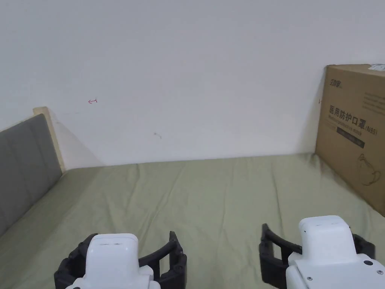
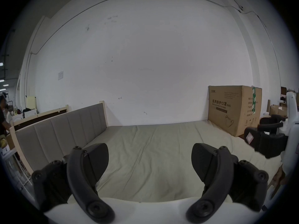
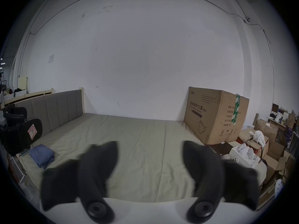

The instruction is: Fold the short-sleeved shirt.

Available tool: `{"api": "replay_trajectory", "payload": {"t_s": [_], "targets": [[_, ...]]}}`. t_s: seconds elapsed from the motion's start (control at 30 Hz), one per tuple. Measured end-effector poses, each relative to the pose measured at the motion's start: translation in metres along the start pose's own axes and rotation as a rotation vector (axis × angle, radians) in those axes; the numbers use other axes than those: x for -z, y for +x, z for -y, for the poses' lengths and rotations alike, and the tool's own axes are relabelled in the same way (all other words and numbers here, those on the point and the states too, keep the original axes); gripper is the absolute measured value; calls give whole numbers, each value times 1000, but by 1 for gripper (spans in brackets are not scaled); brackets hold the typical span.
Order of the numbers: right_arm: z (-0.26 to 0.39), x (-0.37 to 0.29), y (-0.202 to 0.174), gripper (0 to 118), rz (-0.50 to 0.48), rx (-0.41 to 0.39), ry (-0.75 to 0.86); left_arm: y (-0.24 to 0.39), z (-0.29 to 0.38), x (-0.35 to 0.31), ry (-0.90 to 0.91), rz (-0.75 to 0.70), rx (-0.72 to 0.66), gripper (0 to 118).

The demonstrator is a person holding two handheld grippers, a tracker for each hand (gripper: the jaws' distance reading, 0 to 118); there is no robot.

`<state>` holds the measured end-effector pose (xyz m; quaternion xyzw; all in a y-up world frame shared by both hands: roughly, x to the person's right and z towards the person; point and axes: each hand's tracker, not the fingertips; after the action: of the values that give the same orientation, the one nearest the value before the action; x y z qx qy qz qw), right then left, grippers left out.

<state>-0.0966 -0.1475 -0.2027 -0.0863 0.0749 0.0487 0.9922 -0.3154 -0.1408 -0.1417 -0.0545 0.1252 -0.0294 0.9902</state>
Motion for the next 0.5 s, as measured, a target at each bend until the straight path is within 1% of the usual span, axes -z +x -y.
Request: {"api": "replay_trajectory", "payload": {"t_s": [0.03,0.1,0.23,0.3,0.43,0.5], "targets": [[1,0,1,100,7,6,9,1,-1,0,0,-3,-2,107],[0,-1,1,110,18,4,17,1,-3,1,-3,-24,2,109],[-1,-1,0,111,27,-7,26,-1,-8,0,-18,18,0,108],[-1,0,1,111,29,-2,21,-2,-8,3,-40,73,16,108],[-3,0,5,111,20,47,1,-2,-6,3,-66,127,-32,108],[-4,0,6,111,23,52,4,-2,-7,0,-61,125,-48,108]]}}
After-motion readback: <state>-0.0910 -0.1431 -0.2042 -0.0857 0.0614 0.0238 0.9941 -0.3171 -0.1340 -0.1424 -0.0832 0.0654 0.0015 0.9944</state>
